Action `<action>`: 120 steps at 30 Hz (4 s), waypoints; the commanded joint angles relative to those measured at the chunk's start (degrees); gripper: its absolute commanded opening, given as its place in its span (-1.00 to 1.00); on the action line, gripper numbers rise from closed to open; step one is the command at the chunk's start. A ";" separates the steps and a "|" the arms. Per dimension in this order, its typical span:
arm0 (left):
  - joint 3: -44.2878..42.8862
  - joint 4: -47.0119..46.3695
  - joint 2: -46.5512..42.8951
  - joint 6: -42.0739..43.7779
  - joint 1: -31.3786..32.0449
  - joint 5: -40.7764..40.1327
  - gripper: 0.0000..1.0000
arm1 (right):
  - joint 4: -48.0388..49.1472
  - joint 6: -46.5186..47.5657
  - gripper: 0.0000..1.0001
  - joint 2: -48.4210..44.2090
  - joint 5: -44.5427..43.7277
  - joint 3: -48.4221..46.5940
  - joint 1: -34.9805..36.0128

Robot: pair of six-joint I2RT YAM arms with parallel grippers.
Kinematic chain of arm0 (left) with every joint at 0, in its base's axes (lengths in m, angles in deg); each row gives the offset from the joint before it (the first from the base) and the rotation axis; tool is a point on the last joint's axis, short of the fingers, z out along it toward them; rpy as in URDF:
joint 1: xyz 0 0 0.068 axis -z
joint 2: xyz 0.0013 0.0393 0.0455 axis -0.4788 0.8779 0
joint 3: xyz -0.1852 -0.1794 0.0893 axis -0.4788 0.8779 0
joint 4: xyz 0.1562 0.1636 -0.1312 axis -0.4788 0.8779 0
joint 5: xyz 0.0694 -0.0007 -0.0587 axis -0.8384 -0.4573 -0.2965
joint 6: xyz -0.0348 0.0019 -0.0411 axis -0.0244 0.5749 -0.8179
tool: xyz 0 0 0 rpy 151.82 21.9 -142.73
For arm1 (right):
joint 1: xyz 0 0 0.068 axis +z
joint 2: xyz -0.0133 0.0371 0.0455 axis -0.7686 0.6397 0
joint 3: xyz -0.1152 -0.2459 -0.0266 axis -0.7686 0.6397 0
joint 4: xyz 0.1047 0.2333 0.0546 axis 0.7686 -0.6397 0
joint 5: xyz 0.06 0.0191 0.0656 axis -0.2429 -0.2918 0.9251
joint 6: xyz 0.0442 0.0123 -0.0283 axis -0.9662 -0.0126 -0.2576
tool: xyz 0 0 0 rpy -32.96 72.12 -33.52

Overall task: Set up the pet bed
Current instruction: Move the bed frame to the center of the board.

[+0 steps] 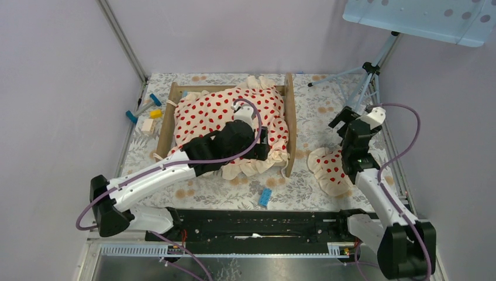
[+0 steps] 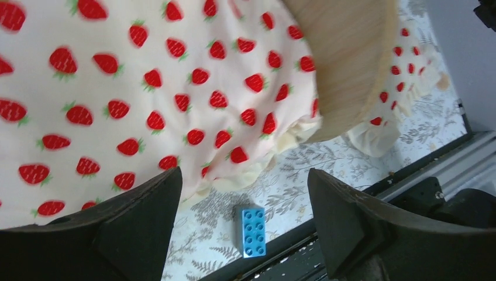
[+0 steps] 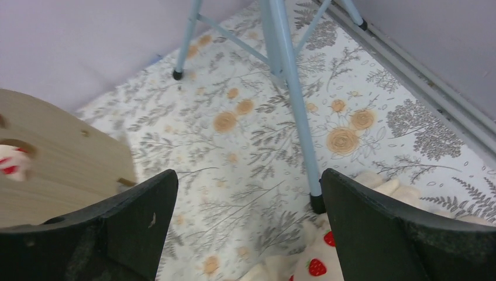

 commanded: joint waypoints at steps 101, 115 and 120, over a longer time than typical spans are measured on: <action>-17.11 -4.13 4.41 15.76 -8.44 8.14 0.82 | -19.02 -20.86 0.54 -20.73 19.14 9.89 22.89; 3.37 4.39 -22.91 10.86 -11.15 2.20 0.89 | 2.44 -26.19 0.53 2.99 10.01 11.81 31.75; 5.38 4.67 -25.72 9.77 -11.15 2.04 0.91 | 4.36 -27.35 0.49 8.72 5.85 9.63 32.91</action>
